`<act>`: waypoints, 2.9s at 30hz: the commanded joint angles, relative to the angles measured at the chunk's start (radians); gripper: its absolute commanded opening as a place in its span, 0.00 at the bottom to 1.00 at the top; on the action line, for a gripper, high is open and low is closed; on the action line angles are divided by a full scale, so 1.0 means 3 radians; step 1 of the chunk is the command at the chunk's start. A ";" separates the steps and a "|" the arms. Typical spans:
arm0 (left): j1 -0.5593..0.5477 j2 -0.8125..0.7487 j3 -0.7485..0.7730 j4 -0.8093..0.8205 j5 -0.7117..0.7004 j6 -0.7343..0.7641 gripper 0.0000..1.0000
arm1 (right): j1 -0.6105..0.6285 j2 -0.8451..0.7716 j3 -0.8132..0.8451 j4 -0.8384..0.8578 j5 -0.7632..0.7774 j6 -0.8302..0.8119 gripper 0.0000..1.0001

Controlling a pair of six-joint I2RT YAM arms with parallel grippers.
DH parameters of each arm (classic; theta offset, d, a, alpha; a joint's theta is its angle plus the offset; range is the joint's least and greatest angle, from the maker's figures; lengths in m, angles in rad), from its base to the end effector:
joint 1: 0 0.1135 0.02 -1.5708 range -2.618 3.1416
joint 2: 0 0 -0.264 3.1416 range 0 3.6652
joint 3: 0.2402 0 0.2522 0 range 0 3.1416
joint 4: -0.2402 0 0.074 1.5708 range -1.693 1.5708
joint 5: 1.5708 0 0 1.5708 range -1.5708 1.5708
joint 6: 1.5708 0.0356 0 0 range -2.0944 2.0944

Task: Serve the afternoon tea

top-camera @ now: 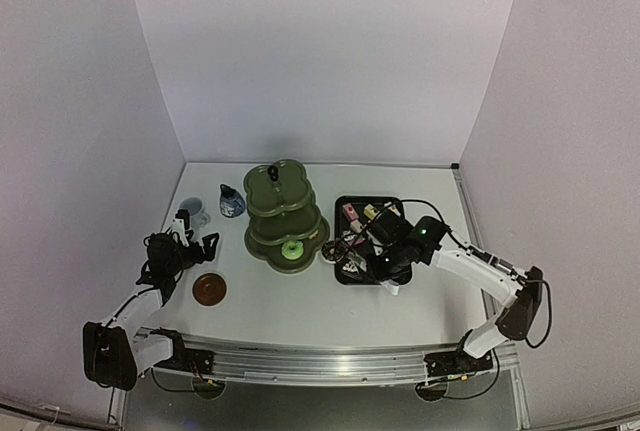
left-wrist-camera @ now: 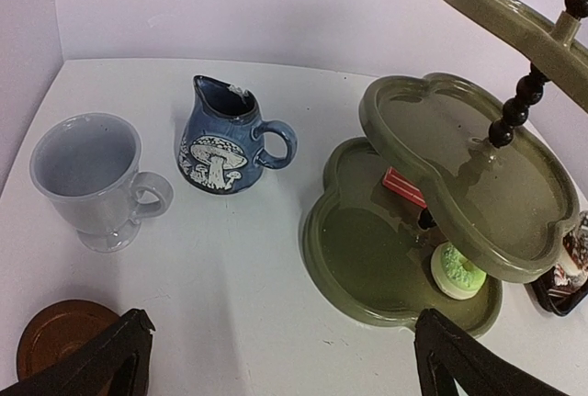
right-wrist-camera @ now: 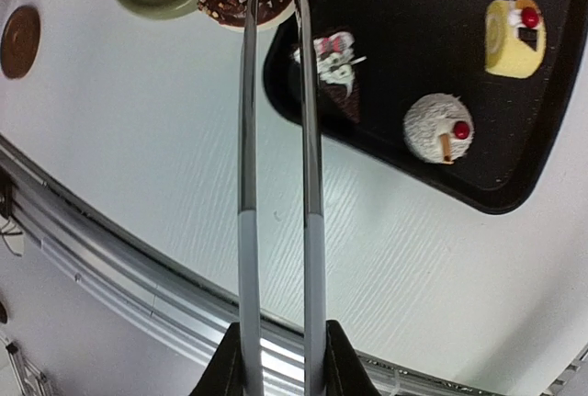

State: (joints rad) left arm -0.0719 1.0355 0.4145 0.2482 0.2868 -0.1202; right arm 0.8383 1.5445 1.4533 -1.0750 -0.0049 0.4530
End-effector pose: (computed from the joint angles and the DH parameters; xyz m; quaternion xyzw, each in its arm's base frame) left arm 0.2189 -0.0259 0.2074 0.0608 0.8191 -0.1710 0.5441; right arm 0.2042 0.2273 0.3141 -0.1880 0.9614 0.1228 0.1590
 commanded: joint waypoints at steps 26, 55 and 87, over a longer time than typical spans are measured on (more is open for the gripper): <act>0.0056 -0.0178 0.0002 0.0156 0.0010 0.0062 1.00 | 0.0685 0.1972 0.1788 0.0875 0.0234 -0.0771 0.00; 0.0056 -0.0134 -0.0020 0.0185 0.0031 0.0059 1.00 | 0.0686 0.2530 0.2036 0.1290 0.1147 -0.0664 0.00; 0.0056 -0.0135 -0.0021 0.0165 0.0058 0.0041 1.00 | 0.0687 0.2630 0.2012 0.1401 0.1459 -0.0579 0.27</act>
State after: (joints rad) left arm -0.0597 0.9977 0.4103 0.2707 0.2882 -0.1051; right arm 1.0430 2.3245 2.0346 -0.6933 0.4111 0.2673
